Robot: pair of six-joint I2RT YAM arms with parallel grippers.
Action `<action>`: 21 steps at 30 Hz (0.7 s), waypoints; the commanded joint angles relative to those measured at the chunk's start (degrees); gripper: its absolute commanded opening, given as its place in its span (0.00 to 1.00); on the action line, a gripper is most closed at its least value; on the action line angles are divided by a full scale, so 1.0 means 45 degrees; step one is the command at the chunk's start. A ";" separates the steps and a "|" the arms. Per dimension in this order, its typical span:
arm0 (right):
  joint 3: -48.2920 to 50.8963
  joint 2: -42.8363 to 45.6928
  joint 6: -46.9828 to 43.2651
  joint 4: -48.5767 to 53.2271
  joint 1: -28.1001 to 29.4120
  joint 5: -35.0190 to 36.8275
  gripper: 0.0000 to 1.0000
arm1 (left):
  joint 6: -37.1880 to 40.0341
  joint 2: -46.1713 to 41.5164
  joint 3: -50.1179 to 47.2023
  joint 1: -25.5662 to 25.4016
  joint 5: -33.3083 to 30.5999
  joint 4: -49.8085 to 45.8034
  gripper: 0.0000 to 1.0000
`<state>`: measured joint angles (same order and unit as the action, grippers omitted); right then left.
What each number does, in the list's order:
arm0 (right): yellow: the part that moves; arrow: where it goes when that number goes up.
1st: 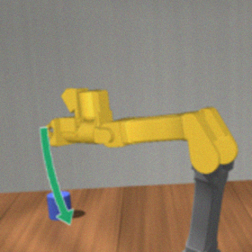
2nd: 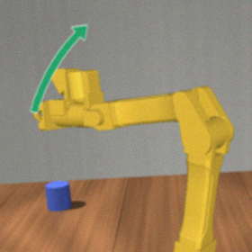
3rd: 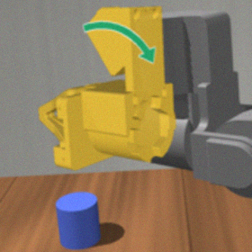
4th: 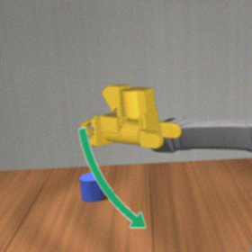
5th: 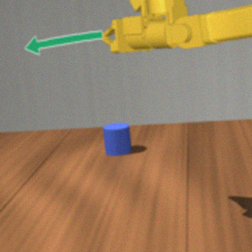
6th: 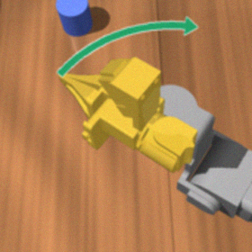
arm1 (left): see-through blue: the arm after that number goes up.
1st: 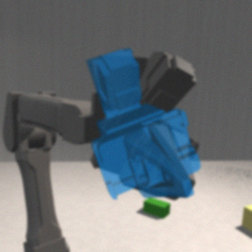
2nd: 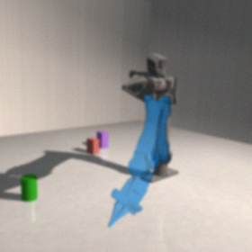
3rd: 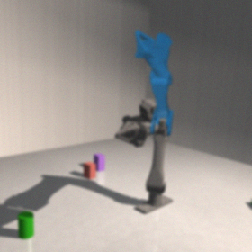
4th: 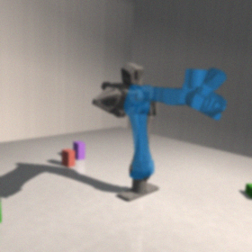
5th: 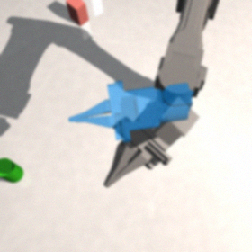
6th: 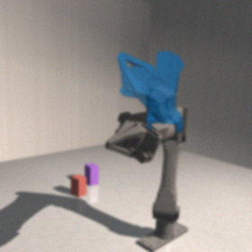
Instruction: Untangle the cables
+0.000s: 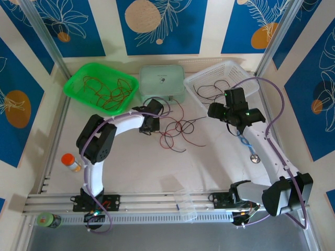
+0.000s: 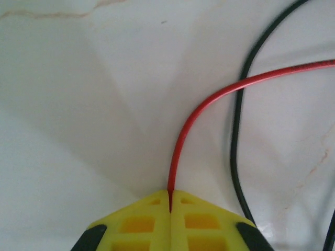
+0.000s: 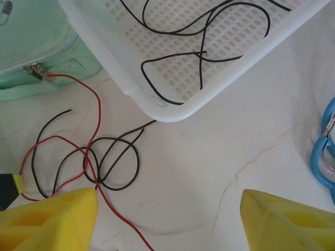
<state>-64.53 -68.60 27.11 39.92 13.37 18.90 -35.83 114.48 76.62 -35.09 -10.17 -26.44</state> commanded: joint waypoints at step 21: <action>0.4464 0.1006 0.4078 -0.5688 0.3163 -0.5989 0.72 | 0.3142 -0.4037 0.6455 -0.1676 0.1635 -0.4767 0.00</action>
<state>-47.46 -63.68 39.16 26.74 27.38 0.47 -24.40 97.03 103.20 -41.76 -4.69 -40.97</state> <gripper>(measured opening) 0.718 0.052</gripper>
